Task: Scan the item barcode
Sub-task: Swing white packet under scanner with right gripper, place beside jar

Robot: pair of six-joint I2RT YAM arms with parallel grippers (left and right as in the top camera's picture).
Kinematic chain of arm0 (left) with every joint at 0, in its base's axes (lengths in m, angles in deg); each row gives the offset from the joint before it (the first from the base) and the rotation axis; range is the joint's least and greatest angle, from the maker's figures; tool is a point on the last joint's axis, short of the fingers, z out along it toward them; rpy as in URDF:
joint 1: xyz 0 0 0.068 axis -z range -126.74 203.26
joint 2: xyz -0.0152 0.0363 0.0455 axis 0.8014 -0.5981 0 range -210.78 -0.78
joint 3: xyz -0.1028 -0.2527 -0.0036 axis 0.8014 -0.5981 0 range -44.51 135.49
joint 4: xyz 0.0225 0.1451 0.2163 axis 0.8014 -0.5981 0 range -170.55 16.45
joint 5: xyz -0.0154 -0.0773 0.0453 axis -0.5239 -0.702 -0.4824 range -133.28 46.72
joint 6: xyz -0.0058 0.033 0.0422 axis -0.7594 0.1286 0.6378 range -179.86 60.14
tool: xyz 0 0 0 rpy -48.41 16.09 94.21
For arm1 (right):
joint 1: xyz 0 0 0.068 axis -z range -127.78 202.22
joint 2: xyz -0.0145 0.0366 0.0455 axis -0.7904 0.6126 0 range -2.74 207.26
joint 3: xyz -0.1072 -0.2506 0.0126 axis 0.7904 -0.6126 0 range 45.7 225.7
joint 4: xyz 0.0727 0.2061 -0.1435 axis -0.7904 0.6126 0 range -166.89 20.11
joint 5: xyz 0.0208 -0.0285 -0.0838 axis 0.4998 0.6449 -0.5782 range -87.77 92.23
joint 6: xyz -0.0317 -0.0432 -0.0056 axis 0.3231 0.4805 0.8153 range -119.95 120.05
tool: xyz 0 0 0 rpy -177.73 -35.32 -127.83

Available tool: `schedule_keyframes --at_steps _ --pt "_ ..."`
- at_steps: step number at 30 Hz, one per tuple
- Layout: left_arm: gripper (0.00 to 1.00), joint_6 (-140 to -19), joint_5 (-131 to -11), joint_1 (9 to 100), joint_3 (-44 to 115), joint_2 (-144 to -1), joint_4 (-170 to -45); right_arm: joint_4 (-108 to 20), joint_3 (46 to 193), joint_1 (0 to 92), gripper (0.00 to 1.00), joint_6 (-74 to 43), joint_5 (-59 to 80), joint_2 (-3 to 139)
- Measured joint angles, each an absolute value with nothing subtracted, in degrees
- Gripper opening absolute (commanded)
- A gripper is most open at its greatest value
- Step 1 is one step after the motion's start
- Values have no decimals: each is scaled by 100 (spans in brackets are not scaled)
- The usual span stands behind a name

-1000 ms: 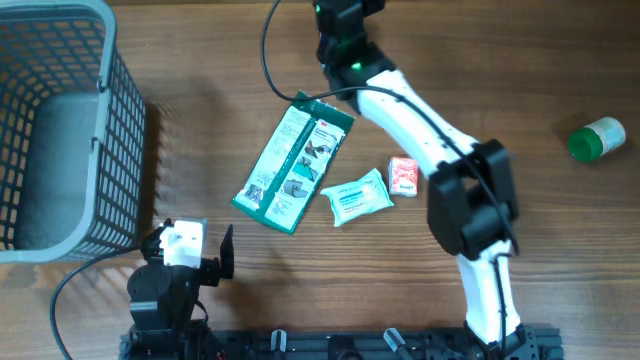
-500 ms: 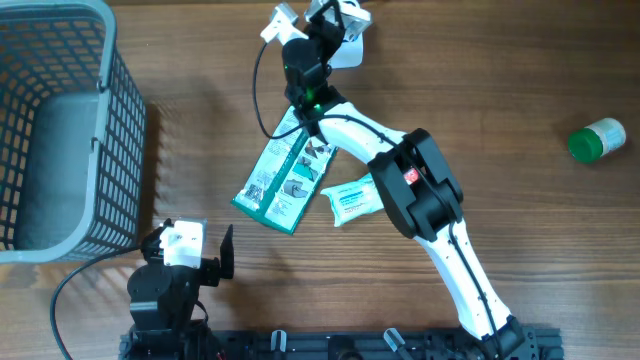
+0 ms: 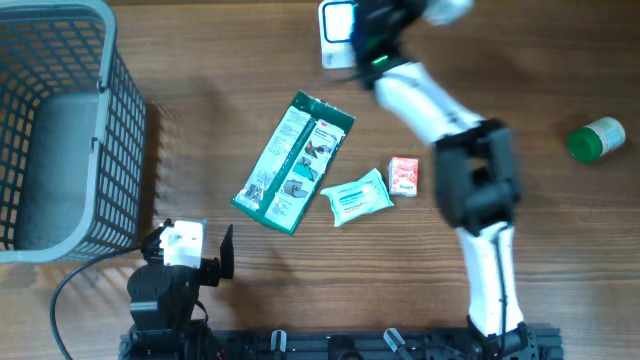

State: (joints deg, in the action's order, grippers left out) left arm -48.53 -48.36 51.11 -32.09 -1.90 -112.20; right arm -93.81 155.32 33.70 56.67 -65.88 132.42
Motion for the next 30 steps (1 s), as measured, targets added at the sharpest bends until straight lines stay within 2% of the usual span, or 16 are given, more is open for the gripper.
schedule_keyframes --at_steps 1,2,4,8,13,18,19,20,21,26,30 --pt "100 -4855 -4836 5111 -3209 -190 -11218 -8933 15578 3621 53 5404 -6693 13196" --pt "100 -4855 -4834 5111 -3209 -190 -11218 -7792 15624 4048 53 4821 -6807 13121" --pt "100 -4855 -4836 5111 -3209 -190 -11225 -6348 15653 4681 53 3909 -6759 13124" --pt "100 -4853 -4836 5111 -3209 -194 -11225 -4182 15548 5654 53 1850 -5651 13130" --pt "100 -4853 -4836 5111 -3209 -194 -11227 -3723 15545 6338 57 578 -3760 13130" --pt "100 -4853 -4836 5111 -3209 -194 -11229 -3552 15545 7018 72 -136 -1992 13130" --pt "100 -4853 -4836 5111 -3209 -194 -11229 -3506 15545 7162 78 -265 -1800 13130" --pt "100 -4855 -4836 5111 -3209 -194 -11229 -3430 15545 7313 93 -386 -1657 13130" --pt "100 -4855 -4836 5111 -3209 -194 -11229 -3355 15545 7492 100 -504 -1537 13130" --pt "100 -4855 -4836 5111 -3209 -194 -11229 -2942 15620 8080 100 -882 -1135 13119" --pt "100 -4853 -4836 5111 -3209 -194 -11229 -2903 15878 8032 100 -1076 -86 12796"
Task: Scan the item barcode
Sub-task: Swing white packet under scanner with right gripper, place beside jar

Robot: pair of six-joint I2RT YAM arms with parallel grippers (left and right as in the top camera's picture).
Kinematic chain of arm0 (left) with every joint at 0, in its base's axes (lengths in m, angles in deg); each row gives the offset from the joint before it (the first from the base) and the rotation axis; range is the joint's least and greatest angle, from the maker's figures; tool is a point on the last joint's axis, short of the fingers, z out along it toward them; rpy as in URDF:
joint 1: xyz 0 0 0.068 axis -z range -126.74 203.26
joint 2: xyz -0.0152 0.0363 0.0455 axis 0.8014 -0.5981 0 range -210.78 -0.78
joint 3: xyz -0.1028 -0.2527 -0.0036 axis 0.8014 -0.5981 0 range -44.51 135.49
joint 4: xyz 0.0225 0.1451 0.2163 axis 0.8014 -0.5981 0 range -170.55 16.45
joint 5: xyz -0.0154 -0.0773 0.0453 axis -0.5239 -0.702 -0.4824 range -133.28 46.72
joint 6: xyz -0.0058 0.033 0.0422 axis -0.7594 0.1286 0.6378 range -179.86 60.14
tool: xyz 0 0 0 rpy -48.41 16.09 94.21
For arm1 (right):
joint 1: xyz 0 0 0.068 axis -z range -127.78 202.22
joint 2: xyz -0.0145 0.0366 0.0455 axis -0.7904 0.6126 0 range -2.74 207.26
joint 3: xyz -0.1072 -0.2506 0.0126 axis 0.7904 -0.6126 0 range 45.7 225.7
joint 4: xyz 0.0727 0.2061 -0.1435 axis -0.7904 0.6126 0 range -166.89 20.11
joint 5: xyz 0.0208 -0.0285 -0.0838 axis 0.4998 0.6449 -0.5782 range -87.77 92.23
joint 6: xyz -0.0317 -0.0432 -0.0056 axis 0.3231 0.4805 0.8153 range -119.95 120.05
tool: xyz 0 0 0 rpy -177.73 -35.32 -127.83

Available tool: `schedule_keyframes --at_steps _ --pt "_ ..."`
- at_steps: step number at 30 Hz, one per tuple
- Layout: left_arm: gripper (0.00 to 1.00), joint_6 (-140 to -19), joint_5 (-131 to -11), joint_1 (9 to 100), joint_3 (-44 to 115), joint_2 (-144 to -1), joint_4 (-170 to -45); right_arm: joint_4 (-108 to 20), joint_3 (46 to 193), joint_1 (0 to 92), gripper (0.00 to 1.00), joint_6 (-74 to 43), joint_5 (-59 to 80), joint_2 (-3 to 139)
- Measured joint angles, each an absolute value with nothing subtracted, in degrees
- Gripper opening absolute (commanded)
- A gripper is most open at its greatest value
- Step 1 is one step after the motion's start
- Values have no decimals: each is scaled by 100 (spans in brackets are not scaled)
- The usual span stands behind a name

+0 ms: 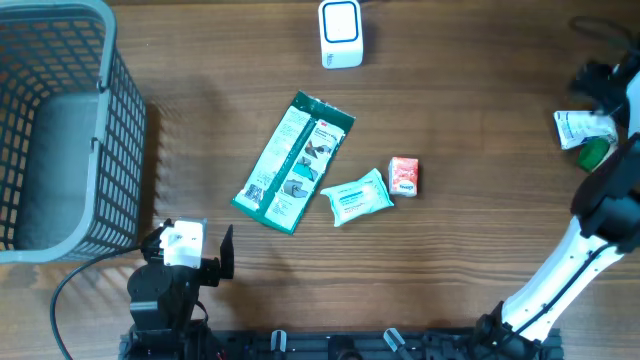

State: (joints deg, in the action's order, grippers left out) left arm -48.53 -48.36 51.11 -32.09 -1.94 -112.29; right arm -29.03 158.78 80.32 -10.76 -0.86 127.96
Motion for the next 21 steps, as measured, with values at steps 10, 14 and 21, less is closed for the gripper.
schedule_keyframes --at_steps 10,14,21 --pt "100 -4853 -4836 5111 -3209 -194 -11225 -870 16116 5621 100 -2114 1289 11080" --pt "100 -4853 -4836 5111 -3209 -194 -11231 -210 15556 4926 99 -2517 1387 11095" --pt "100 -4853 -4836 5111 -3209 -194 -11231 -942 14389 3440 74 -1419 1284 11139"
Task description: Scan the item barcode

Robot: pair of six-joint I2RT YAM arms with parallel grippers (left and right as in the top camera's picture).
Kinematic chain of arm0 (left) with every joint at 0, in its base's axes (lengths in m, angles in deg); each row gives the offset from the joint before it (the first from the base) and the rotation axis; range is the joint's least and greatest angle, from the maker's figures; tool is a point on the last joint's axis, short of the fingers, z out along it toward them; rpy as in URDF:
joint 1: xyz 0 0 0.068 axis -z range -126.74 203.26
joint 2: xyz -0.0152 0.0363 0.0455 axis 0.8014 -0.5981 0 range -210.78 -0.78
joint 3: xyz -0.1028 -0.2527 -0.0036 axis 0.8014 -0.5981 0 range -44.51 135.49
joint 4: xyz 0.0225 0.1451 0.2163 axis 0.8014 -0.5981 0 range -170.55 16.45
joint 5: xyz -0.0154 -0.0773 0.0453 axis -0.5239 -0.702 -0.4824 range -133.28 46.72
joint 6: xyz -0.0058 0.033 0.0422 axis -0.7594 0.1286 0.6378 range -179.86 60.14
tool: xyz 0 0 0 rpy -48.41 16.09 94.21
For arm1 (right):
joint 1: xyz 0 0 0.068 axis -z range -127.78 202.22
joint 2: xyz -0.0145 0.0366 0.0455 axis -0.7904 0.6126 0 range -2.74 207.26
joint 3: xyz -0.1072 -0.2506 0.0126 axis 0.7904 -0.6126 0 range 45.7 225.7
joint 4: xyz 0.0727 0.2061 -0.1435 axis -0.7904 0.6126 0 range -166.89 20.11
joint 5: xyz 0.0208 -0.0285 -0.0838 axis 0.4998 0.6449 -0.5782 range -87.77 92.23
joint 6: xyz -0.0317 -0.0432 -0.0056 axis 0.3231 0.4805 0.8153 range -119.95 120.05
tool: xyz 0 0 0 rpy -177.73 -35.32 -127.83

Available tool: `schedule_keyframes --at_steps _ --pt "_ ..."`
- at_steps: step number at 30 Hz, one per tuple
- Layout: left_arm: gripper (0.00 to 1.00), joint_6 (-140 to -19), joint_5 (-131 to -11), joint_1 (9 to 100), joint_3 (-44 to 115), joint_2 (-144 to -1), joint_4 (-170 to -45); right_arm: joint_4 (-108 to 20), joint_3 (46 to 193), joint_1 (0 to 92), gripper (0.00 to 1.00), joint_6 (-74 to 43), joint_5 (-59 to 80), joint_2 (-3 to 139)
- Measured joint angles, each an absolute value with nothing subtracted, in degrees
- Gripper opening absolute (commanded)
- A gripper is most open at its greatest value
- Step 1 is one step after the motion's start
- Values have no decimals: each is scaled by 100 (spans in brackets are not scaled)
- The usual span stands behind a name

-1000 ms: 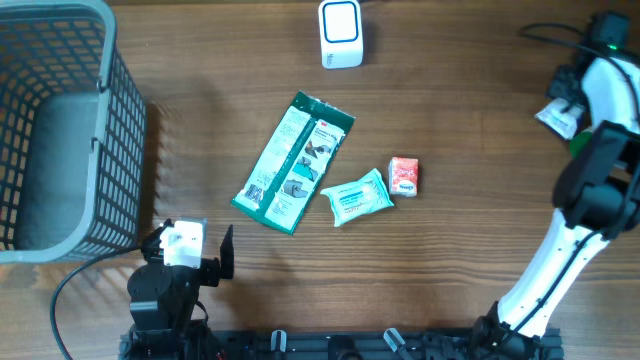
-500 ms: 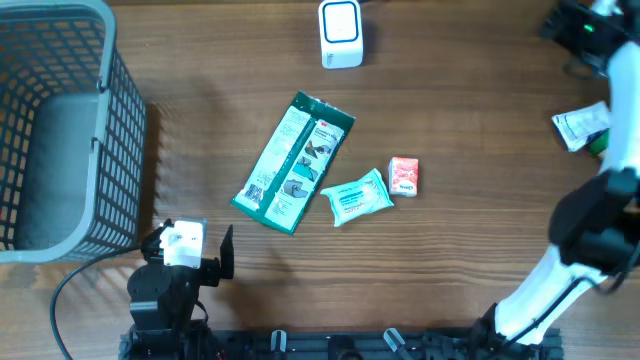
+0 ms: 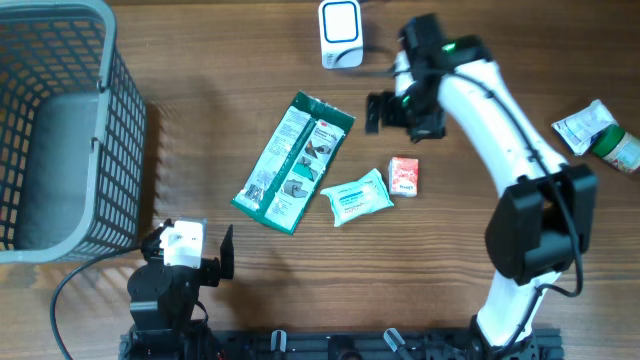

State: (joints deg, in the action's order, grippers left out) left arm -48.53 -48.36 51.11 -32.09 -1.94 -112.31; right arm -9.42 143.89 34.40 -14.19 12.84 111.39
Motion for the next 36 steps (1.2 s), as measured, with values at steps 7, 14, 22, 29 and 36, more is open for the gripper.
schedule_keyframes --at_steps 7,14,22,29,36 --pt "100 -4853 -4836 5111 -3209 -194 -11229 -1183 14140 2968 86 -259 -307 11148" --pt "100 -4853 -4836 5111 -3209 -194 -11234 -2142 13277 3025 86 622 -322 11148" --pt "100 -4853 -4836 5111 -3209 -194 -11231 -2665 12593 3025 63 876 -267 11152" --pt "100 -4853 -4836 5111 -3209 -194 -11231 -2752 12527 3025 62 895 -267 11152" --pt "100 -4853 -4836 5111 -3209 -194 -11229 -3189 11965 3025 4 935 -202 11163"
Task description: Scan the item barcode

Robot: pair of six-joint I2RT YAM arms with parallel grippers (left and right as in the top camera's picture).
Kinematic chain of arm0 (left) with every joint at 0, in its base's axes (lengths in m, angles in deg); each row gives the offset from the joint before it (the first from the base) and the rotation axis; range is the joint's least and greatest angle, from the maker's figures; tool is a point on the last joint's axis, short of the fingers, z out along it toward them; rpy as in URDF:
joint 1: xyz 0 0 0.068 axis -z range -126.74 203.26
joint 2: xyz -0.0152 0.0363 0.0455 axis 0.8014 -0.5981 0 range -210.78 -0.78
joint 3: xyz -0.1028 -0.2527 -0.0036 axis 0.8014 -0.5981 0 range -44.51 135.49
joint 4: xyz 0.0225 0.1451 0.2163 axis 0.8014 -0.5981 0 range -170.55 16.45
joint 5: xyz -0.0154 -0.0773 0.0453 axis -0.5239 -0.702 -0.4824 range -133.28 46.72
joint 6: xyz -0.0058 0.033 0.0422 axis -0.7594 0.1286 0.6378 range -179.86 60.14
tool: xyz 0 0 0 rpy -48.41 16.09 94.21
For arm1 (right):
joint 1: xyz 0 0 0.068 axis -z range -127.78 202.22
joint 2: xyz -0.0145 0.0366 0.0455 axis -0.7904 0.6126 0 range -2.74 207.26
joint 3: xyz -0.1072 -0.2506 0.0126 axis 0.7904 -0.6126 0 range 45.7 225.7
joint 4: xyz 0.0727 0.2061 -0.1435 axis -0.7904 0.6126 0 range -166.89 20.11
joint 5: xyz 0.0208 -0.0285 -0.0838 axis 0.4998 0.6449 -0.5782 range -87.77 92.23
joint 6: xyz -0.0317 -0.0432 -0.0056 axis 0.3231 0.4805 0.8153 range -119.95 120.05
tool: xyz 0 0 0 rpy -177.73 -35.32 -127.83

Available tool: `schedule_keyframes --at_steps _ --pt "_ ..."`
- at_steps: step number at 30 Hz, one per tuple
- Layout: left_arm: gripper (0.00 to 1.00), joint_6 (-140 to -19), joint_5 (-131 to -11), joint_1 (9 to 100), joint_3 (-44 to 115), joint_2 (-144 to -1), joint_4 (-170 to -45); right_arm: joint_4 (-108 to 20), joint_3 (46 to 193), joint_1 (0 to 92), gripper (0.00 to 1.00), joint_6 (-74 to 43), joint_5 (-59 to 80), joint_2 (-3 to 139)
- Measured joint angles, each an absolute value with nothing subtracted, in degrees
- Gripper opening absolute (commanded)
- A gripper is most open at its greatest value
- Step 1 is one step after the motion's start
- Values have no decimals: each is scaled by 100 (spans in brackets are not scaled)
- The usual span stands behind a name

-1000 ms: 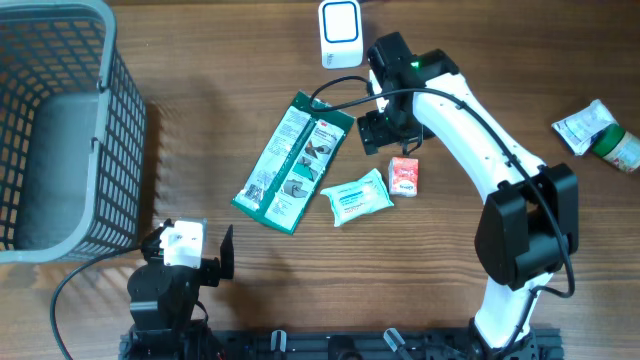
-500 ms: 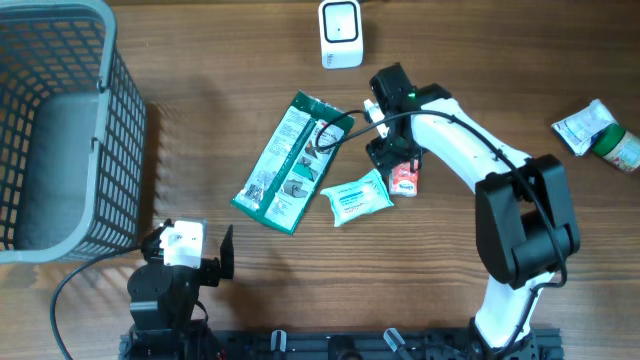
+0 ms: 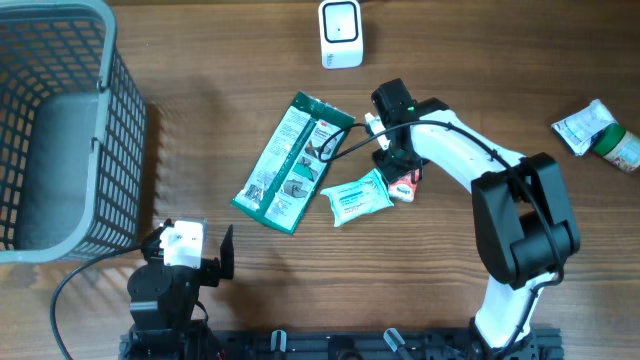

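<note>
The white barcode scanner [image 3: 340,35] stands at the back centre of the table. In front of it lie a long green package [image 3: 295,160], a pale wipes pack [image 3: 355,197] and a small red box [image 3: 407,184]. My right gripper [image 3: 385,158] is down where the wipes pack and the red box meet. It covers part of the box and looks open. My left gripper [image 3: 188,248] rests folded at the front left, far from the items.
A grey wire basket [image 3: 60,130] fills the left side. A white packet [image 3: 580,125] and a green-capped bottle [image 3: 622,148] lie at the far right edge. The right arm's elbow [image 3: 525,215] stands over the right middle of the table.
My right gripper was right of the green package's top, below the scanner. It is now lower and nearer the front, at the wipes pack and red box. The items have not moved.
My right gripper was first up at the scanner. Then it was at the far right with a white packet beside the green bottle. The packet then lay there alone and the gripper was back at the centre, empty. Now it is over the red box.
</note>
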State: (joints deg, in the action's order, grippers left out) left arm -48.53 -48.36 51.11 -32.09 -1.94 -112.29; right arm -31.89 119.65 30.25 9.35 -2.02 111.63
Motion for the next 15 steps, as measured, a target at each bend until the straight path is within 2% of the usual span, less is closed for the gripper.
schedule_keyframes --at_steps 4,7,10,15 --pt "100 -4853 -4836 5111 -3209 -194 -11231 -3150 12009 3020 4 768 -176 11148" --pt "100 -4855 -4836 5111 -3209 -194 -11229 -2573 12350 3036 4 67 133 11250" --pt "100 -4853 -4836 5111 -3209 -194 -11229 -1637 13198 3042 4 -1594 312 11338" --pt "100 -4853 -4836 5111 -3209 -194 -11231 -326 14048 3064 4 -5671 651 11333"
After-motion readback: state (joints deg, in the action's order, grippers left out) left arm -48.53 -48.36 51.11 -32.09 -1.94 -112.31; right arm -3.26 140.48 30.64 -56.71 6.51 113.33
